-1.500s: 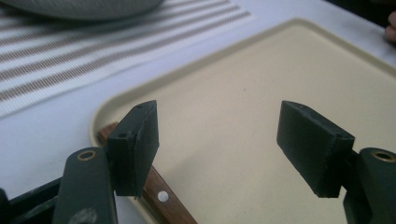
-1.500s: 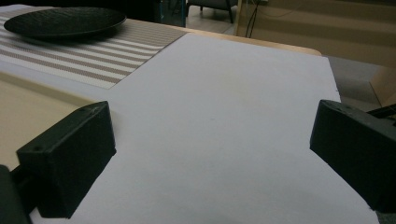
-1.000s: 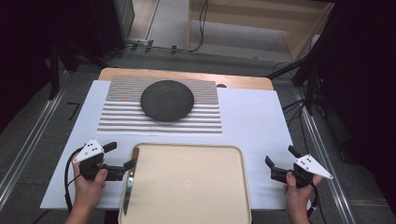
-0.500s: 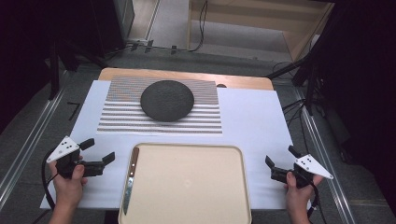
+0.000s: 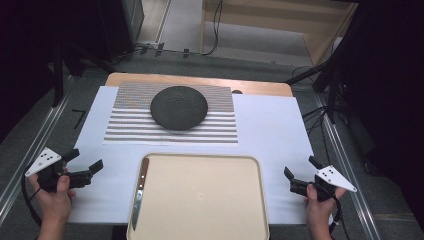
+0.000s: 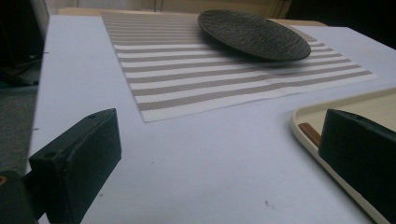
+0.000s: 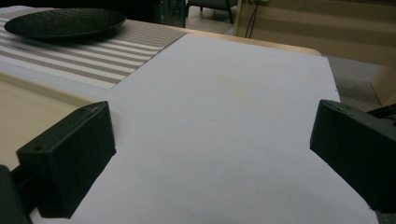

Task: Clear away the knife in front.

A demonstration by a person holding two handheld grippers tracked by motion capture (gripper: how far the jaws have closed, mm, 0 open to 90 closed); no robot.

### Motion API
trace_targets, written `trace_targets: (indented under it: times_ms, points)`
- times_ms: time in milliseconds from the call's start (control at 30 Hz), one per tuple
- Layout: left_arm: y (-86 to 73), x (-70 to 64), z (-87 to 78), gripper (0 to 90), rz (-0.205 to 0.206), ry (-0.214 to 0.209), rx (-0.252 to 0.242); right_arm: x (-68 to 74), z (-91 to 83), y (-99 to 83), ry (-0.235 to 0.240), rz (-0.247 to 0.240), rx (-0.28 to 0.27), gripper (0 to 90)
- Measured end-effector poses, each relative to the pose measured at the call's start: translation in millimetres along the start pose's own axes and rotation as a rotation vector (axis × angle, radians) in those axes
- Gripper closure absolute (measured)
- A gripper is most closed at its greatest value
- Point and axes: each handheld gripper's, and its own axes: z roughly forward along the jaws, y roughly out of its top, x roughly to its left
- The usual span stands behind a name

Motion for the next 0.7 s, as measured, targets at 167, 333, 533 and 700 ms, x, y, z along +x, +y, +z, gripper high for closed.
trace_targets:
  times_ms: [167,333,533,700]
  points:
    - [-2.5,5.7,-5.9,0.0,-0.004,0.022,-0.028,-0.1,-0.1,0.0,0.000,0.002,0.000,0.0]
    - [-7.6,5.5,-4.7,0.0,-0.006,0.040,-0.042,-0.4,-0.1,0.0,0.001,0.002,-0.001,0.0]
    - [-8.9,2.4,-3.9,0.0,0.007,0.048,-0.042,-0.5,0.0,0.0,0.003,0.002,-0.003,0.0]
    - [-9.0,5.0,-5.0,0.0,-0.018,0.040,-0.054,-0.4,0.2,0.0,0.000,0.000,-0.001,0.0]
